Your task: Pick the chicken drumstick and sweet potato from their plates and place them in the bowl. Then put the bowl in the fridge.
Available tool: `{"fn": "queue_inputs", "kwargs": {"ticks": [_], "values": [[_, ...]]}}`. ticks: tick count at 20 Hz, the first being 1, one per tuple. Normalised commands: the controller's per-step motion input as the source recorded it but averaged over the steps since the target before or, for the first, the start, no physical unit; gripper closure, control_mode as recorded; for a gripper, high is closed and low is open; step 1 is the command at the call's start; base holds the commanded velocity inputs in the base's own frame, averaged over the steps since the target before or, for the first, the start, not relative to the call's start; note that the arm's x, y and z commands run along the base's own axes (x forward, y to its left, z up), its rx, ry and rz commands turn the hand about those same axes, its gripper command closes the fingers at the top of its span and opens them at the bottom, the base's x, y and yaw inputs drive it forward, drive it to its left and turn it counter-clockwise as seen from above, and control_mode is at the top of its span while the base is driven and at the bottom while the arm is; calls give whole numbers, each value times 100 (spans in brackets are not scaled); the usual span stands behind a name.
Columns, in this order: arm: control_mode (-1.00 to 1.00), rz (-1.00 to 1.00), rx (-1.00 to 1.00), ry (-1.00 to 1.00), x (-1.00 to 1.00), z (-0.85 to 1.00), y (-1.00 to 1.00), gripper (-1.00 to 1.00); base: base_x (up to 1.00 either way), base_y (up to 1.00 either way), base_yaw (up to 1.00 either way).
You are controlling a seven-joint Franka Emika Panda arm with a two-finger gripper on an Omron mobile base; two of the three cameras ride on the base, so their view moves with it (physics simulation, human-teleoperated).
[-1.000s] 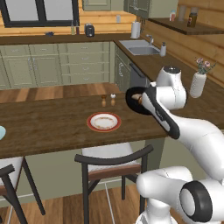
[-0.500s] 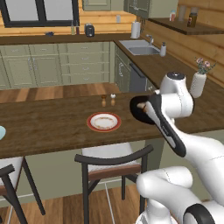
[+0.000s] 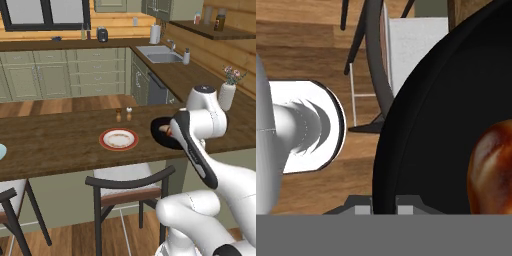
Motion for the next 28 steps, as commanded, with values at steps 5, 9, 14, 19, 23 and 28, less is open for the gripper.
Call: {"fn": "queue_inputs", "kwargs": {"ticks": [5, 9, 14, 19, 23, 28], "values": [[-100, 2, -9, 0, -4, 0, 27, 100, 0, 0, 0], [-100, 0, -1, -3, -23, 0, 7, 100, 0, 0, 0], [100, 0, 0, 0, 0, 0, 0, 100, -94, 11, 6], [100, 0, 0, 0, 0, 0, 0, 100, -82, 94, 50], [100, 0, 0, 0, 0, 0, 0, 100, -31, 100, 57], [100, 0, 0, 0, 0, 0, 0, 100, 21, 100, 23]]}}
